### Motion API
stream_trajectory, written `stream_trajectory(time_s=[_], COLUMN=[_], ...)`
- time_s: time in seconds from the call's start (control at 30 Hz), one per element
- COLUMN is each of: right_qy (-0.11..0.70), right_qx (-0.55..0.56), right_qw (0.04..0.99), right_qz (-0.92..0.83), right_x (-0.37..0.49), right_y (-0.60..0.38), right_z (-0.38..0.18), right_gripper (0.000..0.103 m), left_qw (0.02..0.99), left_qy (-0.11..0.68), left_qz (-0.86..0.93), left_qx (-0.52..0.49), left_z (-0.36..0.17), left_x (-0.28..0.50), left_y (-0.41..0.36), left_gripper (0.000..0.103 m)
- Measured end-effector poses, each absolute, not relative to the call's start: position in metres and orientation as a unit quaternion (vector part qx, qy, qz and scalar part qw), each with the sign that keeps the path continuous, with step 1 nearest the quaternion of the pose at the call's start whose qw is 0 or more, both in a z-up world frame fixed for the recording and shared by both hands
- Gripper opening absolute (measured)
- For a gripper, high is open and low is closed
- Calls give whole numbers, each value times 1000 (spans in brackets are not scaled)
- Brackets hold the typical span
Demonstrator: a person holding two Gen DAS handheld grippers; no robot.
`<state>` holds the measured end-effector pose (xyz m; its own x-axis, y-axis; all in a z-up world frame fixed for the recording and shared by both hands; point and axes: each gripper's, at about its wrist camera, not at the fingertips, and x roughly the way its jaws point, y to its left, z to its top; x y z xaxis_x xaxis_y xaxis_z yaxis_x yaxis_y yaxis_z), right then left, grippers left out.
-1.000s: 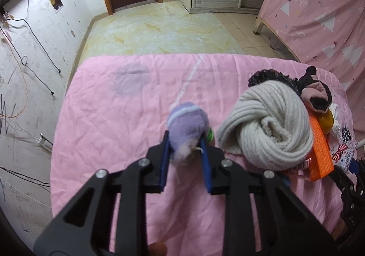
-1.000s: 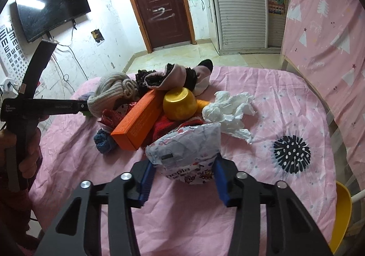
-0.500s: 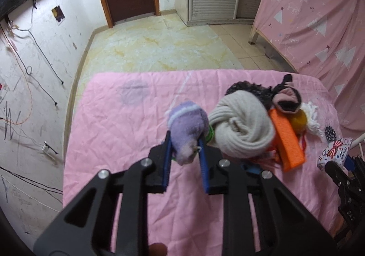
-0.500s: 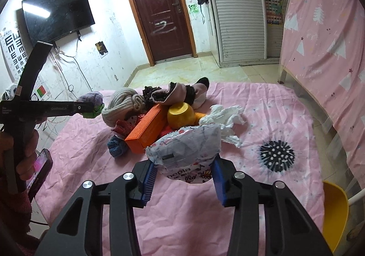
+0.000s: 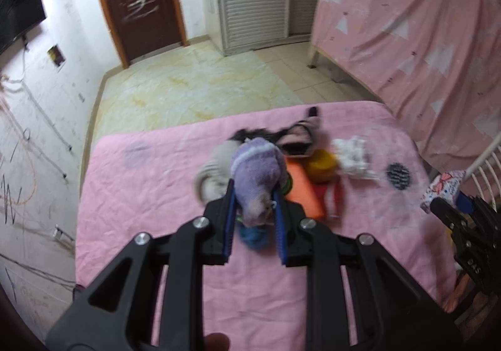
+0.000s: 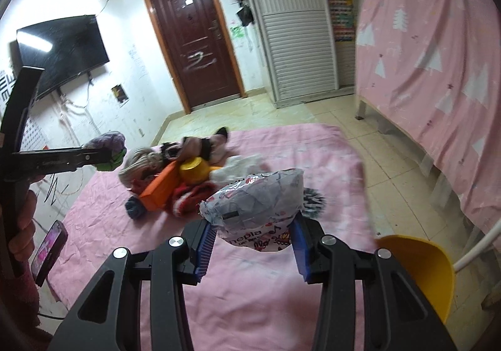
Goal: Collect trash
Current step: 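Carry both items to the yellow bin and open both tools to drop them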
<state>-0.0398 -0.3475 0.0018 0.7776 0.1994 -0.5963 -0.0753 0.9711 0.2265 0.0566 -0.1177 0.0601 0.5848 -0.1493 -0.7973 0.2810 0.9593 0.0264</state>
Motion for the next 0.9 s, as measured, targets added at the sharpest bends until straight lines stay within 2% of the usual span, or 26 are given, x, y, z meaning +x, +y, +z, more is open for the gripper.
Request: stream_trajectory(time_s=[0.5, 0.9], right_qy=[326, 352], right_qx=[131, 171], right_qw=[936, 919], right_qz=[-8, -51], right_x=[-82, -100], right_y=[-445, -510], right_z=[-19, -61], right_gripper=[37, 40], left_qw=[868, 826], left_qy=[433, 446], left_qz=[-204, -299], left_qx=[136, 172], left_z=[55, 37], left_x=[27, -6], left_y=[-236, -345], left_gripper=[20, 20])
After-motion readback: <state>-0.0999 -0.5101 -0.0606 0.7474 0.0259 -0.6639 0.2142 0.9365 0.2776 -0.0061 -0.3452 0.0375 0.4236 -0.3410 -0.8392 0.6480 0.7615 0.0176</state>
